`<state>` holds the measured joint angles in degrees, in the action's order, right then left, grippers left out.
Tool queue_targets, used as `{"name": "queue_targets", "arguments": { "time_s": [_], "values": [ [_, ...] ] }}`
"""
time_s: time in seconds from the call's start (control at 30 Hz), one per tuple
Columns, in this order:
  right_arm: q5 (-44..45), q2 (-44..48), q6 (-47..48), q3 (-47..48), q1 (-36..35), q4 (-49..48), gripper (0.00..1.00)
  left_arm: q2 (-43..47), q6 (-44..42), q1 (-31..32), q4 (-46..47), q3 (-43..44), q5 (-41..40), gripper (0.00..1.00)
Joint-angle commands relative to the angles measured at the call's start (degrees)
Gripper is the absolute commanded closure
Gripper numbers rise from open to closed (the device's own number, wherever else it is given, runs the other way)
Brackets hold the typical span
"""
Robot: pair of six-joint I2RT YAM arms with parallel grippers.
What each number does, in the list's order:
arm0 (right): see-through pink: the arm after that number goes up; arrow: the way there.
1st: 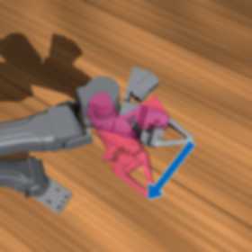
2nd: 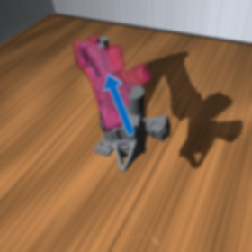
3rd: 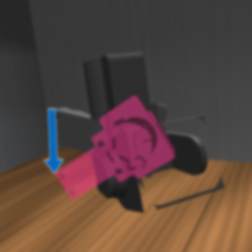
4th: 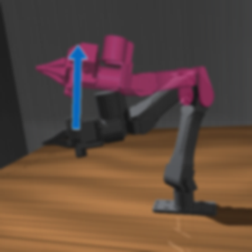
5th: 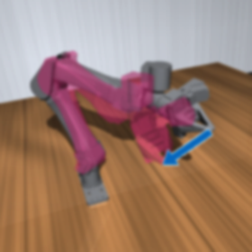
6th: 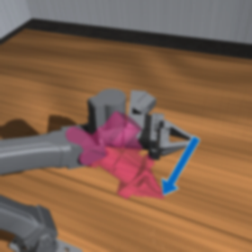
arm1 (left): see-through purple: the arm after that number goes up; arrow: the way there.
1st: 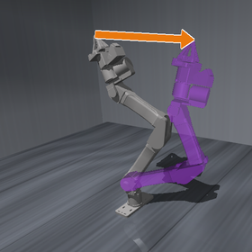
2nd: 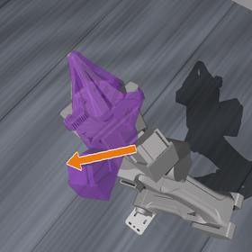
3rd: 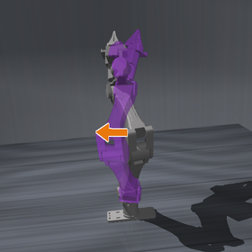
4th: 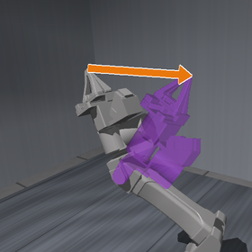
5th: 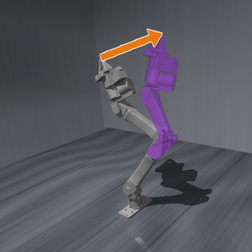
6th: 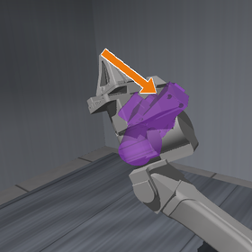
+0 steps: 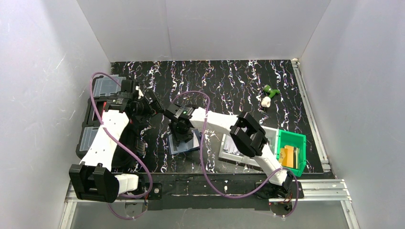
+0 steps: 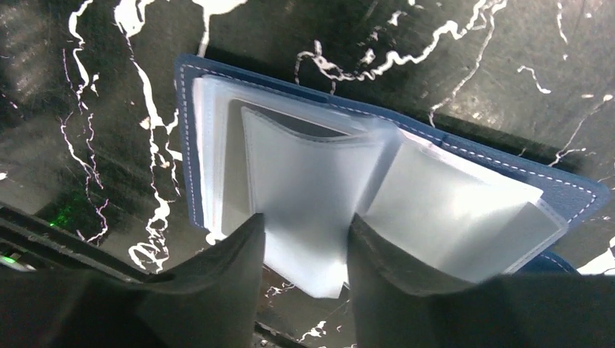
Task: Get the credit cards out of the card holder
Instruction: Remove the credit card from the card holder.
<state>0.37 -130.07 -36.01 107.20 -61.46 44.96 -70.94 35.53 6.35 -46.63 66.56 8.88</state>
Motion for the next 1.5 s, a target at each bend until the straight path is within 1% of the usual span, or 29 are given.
{"name": "queue_targets", "arguments": {
  "time_s": [0.0, 0.17, 0.23, 0.3, 0.37, 0.47, 0.53, 0.67, 0.77, 0.87, 1.03, 1.13, 1.3, 1.4, 1.47],
  "values": [
    [-4.16, 0.43, -0.71, -9.77, 2.89, -4.58, 0.60, 0.08, -1.40, 0.81, -2.51, -3.95, 4.98, 0.02],
    [-10.23, 2.75, -0.68, -14.72, 5.43, -9.79, 0.73, -1.40, -1.54, 2.35, -0.33, -7.47, 7.27, 0.10],
    [-12.53, 3.34, -0.88, -16.32, 6.14, -11.94, 0.76, -2.09, -1.50, 3.53, 0.62, -8.78, 7.44, 0.15],
    [-14.92, 3.85, -1.34, -17.78, 6.82, -14.38, 0.81, -3.03, -1.29, 4.92, 1.55, -9.91, 7.55, 0.24],
    [-17.24, 4.38, -1.96, -19.21, 7.69, -16.43, 0.84, -3.88, -0.70, 6.29, 2.79, -11.05, 7.48, 0.37],
    [-20.01, 5.28, -2.77, -21.57, 8.71, -19.43, 0.87, -5.45, 0.01, 8.43, 4.56, -12.03, 7.38, 0.56],
    [-21.70, 6.02, -3.19, -22.77, 9.30, -21.29, 0.88, -7.07, 0.37, 9.88, 5.69, -12.11, 7.45, 0.66],
    [-22.73, 7.23, -3.11, -23.38, 9.73, -22.69, 0.88, -10.74, 1.02, 12.37, 8.12, -11.75, 7.34, 0.80],
    [-23.24, 7.81, -3.04, -23.18, 10.04, -22.86, 0.88, -14.19, 1.50, 12.83, 9.41, -11.75, 5.91, 0.88],
    [-23.42, 8.89, -3.16, -23.30, 10.34, -22.98, 0.88, -17.28, 2.03, 12.90, 10.37, -12.36, 3.80, 0.95],
    [-22.09, 12.72, -3.09, -23.42, 10.64, -22.12, 0.81, -20.12, 2.58, 12.91, 12.43, -13.83, 3.10, 1.00],
    [-19.67, 14.56, -2.48, -22.42, 10.66, -19.97, 0.75, -20.96, 2.40, 12.93, 12.50, -13.91, 2.49, 1.00],
    [-15.93, 14.97, -1.38, -20.72, 10.66, -15.60, 0.63, -21.71, 2.00, 12.93, 12.11, -13.67, 1.51, 1.00],
    [-14.97, 15.53, -1.29, -20.85, 10.57, -14.94, 0.59, -21.98, 1.86, 12.94, 12.09, -13.51, 1.72, 1.00],
    [-14.52, 15.91, -1.31, -20.97, 10.53, -14.76, 0.58, -22.14, 1.66, 12.99, 12.10, -13.18, 2.03, 1.00]
  ]
}}
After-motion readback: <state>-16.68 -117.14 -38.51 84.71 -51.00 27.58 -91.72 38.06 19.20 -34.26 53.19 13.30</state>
